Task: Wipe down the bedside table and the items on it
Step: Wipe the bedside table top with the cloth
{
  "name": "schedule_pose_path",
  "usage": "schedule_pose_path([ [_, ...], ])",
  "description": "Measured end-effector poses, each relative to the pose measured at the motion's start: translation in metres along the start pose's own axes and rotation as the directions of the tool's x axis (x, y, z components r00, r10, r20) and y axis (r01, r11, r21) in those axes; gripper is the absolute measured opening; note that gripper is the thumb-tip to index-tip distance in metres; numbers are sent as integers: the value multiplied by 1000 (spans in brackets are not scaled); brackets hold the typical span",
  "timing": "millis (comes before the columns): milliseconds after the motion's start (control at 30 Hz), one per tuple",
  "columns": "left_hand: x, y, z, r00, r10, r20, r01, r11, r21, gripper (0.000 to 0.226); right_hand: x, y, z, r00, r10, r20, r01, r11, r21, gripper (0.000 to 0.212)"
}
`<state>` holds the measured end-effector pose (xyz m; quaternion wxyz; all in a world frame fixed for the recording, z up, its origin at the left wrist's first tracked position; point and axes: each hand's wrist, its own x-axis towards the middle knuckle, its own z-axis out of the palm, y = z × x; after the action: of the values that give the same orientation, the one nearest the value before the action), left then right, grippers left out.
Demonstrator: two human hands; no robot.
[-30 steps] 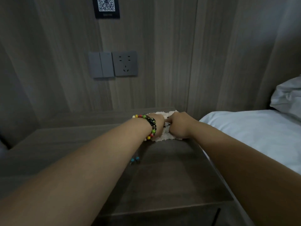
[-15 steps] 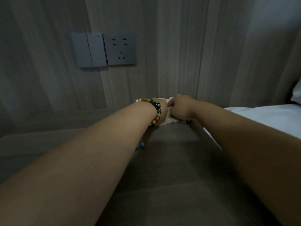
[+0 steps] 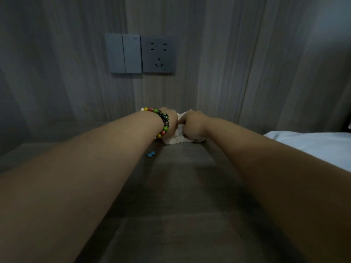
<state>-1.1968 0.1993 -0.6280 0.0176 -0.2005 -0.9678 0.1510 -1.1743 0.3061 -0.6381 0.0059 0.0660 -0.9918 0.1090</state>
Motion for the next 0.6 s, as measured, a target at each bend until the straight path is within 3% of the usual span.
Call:
schedule_pose_path([
  [200,-38,4,-8,998,-49,42,48,998,36,30,-32,-18,7,998,-66,-23,63,994,-84,38],
  [600,-186,48,-11,999,-51,4,52,992,-112,28,-176,-45,21,994,-110,-5,111,993,28,31],
])
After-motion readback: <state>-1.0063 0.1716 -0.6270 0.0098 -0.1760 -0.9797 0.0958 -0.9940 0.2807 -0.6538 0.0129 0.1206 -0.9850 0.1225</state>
